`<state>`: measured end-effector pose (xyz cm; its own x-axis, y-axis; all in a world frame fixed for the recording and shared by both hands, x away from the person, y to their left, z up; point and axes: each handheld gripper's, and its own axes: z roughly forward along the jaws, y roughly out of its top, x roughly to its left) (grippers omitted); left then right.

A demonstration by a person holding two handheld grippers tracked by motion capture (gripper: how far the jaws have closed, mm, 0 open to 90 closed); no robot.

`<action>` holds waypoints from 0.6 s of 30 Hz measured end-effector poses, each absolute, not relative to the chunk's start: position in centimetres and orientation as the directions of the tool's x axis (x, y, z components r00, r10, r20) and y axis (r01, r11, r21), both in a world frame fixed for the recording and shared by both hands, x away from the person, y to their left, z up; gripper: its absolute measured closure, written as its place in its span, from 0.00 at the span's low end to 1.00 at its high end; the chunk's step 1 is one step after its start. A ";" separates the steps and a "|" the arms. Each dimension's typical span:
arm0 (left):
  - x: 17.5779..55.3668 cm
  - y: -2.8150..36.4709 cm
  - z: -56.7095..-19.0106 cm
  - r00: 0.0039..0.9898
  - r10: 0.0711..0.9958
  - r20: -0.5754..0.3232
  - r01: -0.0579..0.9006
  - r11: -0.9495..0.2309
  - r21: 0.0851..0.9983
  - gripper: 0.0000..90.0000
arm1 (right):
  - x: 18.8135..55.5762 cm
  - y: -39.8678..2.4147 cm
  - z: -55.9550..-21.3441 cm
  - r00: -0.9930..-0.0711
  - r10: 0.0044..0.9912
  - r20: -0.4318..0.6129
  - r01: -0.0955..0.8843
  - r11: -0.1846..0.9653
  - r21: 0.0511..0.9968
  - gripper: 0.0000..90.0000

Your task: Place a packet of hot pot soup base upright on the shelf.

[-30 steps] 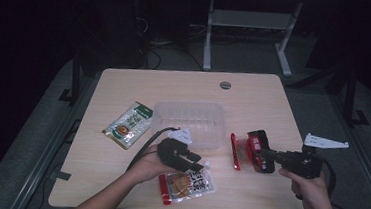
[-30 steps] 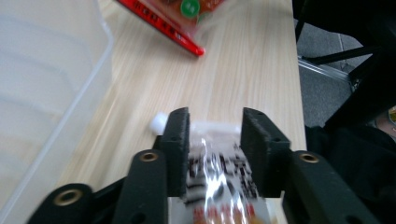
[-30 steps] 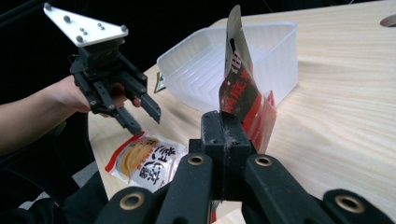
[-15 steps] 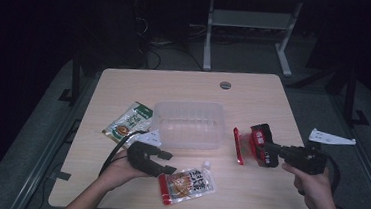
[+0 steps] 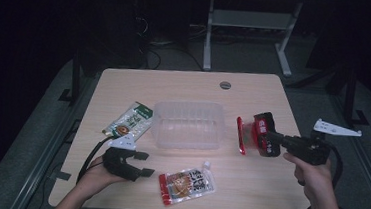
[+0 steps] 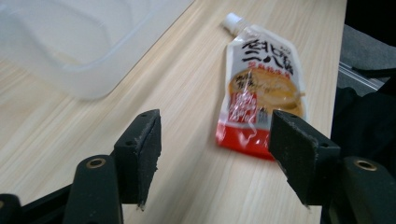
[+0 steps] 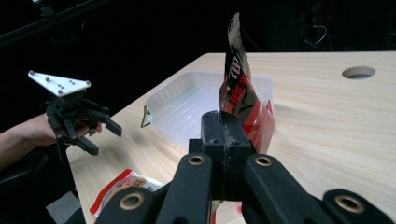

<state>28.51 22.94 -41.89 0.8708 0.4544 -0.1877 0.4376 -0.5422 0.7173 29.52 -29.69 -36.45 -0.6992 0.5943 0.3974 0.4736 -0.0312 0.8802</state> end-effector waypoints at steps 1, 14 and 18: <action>28.4 23.2 -41.9 0.869 0.459 -0.185 0.439 -0.540 0.718 0.37 | 29.6 -29.6 -36.3 -0.701 0.592 0.397 0.471 -0.034 0.882 1.00; 28.1 25.1 -42.5 0.847 0.513 -0.140 0.439 -0.525 0.729 0.27 | 32.2 -27.4 -33.7 -0.743 0.564 0.361 0.412 -0.040 0.910 1.00; 28.0 25.8 -42.7 0.830 0.538 -0.146 0.456 -0.506 0.732 0.26 | 33.1 -26.3 -33.3 -0.752 0.557 0.352 0.408 -0.027 0.913 1.00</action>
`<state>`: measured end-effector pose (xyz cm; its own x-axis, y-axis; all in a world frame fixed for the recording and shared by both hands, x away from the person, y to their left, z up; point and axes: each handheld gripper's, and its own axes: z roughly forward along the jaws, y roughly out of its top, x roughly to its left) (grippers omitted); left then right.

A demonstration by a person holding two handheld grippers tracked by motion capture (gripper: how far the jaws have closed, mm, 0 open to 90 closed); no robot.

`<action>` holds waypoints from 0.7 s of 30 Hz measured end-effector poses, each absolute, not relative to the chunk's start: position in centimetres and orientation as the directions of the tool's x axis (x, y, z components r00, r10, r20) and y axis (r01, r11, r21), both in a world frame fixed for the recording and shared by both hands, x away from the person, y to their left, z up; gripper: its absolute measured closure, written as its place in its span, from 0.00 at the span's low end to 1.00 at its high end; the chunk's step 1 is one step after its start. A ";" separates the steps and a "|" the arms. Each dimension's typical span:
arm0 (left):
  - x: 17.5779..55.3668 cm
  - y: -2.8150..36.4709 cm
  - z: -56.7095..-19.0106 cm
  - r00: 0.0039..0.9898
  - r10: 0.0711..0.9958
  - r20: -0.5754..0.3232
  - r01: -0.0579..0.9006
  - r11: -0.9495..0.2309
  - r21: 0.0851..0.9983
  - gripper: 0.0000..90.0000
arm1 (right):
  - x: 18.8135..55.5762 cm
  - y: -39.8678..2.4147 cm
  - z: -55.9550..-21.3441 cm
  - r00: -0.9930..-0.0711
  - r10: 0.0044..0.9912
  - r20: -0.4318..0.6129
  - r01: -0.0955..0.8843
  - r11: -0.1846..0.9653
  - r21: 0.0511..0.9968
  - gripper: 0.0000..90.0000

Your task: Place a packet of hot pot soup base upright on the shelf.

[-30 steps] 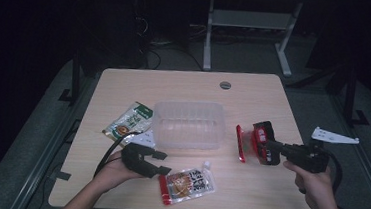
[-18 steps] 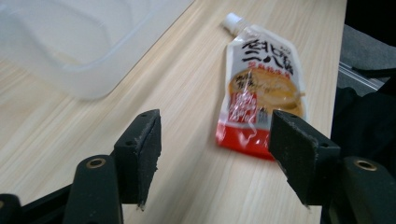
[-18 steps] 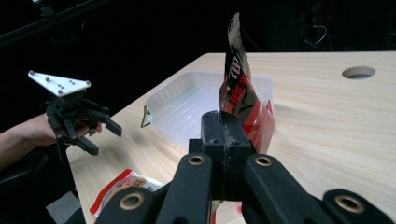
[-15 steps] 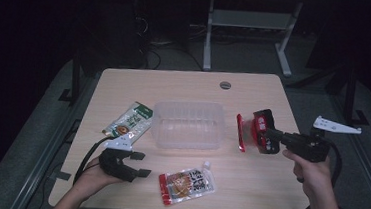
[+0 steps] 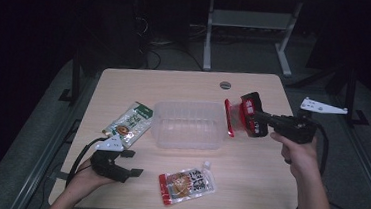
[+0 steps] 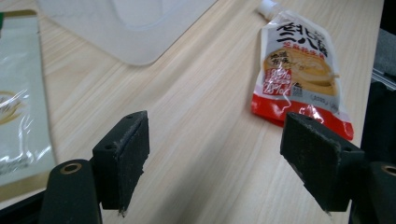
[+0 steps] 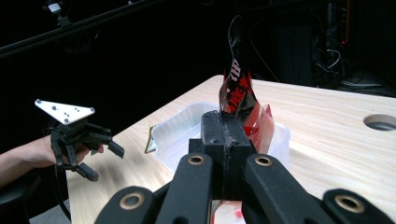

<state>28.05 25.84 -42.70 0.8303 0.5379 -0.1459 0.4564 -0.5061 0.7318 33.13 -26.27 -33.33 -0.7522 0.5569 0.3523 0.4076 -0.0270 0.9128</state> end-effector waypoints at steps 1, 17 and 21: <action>28.1 26.0 -42.8 0.827 0.543 -0.145 0.458 -0.503 0.733 0.26 | 33.4 -26.0 -33.3 -0.755 0.553 0.352 0.405 -0.029 0.914 1.00; 28.0 27.1 -43.1 0.807 0.572 -0.148 0.482 -0.492 0.725 0.26 | 36.7 -22.6 -34.0 -0.754 0.552 0.356 0.427 0.001 0.904 1.00; 28.1 27.0 -43.1 0.811 0.566 -0.148 0.479 -0.497 0.724 0.26 | 37.0 -22.3 -34.7 -0.748 0.553 0.368 0.444 0.004 0.896 1.00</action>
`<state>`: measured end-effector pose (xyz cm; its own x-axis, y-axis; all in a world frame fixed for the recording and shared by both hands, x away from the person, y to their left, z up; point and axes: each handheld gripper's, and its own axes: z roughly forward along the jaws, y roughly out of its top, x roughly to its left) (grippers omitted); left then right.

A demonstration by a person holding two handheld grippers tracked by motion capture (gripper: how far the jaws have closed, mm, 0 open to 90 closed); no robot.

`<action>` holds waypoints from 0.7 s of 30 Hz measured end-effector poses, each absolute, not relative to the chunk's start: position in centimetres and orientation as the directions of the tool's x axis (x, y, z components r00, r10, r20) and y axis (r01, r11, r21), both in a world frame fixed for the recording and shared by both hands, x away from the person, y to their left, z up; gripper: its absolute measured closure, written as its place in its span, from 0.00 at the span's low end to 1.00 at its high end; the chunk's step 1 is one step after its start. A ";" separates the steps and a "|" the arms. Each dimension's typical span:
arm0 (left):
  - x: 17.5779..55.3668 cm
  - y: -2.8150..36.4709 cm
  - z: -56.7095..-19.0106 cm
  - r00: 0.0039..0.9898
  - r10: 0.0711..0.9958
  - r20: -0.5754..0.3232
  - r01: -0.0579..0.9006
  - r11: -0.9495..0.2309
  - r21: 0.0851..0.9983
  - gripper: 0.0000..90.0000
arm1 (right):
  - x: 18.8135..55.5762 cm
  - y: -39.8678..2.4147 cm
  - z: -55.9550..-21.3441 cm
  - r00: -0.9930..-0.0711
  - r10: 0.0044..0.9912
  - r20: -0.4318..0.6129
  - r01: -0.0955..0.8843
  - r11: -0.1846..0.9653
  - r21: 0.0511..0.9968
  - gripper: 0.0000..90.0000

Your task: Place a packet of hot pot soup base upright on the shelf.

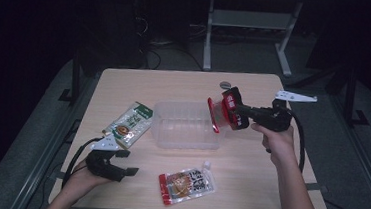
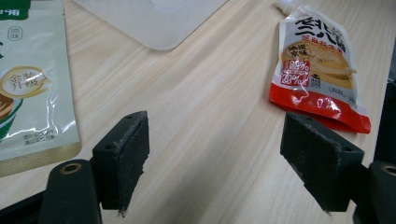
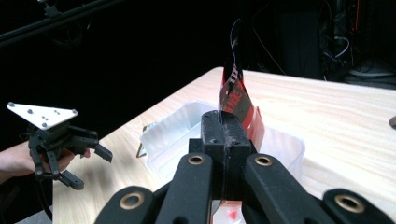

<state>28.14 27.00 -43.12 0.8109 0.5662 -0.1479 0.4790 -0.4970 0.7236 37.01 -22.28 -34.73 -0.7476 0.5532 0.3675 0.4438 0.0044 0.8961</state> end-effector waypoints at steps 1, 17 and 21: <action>28.2 27.0 -43.2 0.811 0.565 -0.149 0.479 -0.497 0.723 0.26 | 37.0 -22.2 -34.9 -0.746 0.555 0.369 0.447 0.007 0.894 1.00; 28.7 26.6 -43.4 0.820 0.550 -0.158 0.479 -0.508 0.716 0.26 | 37.1 -21.1 -36.5 -0.737 0.569 0.365 0.477 0.054 0.877 1.00; 28.7 26.7 -43.5 0.820 0.551 -0.156 0.477 -0.506 0.719 0.26 | 37.2 -20.9 -36.8 -0.728 0.578 0.368 0.487 0.059 0.871 1.00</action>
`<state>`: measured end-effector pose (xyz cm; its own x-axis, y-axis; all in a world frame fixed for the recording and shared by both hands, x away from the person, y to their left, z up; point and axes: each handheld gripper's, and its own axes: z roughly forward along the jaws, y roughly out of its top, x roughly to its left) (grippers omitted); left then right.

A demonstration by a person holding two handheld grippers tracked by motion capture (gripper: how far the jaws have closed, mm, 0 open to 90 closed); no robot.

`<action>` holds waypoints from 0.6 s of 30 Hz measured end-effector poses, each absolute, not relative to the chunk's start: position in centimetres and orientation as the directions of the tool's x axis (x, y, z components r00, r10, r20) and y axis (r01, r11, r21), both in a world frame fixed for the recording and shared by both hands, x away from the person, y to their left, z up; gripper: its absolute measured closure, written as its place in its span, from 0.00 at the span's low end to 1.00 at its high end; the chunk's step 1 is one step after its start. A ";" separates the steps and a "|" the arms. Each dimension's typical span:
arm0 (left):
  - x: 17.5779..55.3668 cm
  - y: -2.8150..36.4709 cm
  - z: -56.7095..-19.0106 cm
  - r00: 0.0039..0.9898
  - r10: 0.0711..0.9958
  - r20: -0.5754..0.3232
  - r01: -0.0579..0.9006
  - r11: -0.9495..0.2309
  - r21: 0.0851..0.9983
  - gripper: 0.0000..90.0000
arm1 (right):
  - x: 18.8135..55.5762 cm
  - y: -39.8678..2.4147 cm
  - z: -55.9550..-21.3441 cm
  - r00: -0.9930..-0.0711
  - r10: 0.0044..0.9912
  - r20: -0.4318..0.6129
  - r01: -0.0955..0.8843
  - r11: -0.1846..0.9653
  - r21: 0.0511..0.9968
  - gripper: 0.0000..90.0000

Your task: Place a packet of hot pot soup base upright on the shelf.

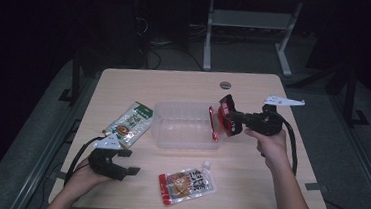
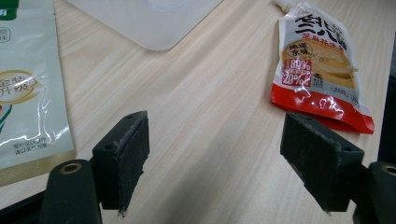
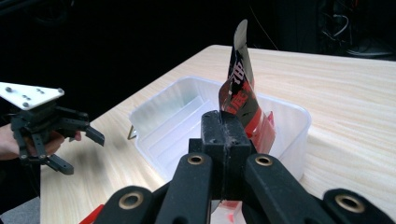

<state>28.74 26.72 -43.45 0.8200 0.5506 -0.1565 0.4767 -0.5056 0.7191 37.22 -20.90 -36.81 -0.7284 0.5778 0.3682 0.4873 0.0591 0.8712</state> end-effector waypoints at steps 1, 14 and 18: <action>28.7 26.7 -43.5 0.820 0.551 -0.156 0.476 -0.506 0.719 0.26 | 37.3 -20.9 -36.9 -0.729 0.577 0.369 0.489 0.060 0.870 1.00; 28.1 27.4 -43.5 0.803 0.573 -0.164 0.497 -0.491 0.715 0.26 | 38.4 -19.4 -38.0 -0.711 0.599 0.368 0.527 0.107 0.843 0.80; 28.0 27.5 -43.5 0.805 0.572 -0.160 0.494 -0.494 0.716 0.26 | 38.3 -19.3 -37.6 -0.710 0.619 0.336 0.525 0.147 0.839 0.60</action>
<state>27.98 27.45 -43.50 0.8045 0.5720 -0.1599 0.4935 -0.4941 0.7157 38.27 -19.26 -37.62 -0.7099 0.6191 0.3358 0.5247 0.1468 0.8386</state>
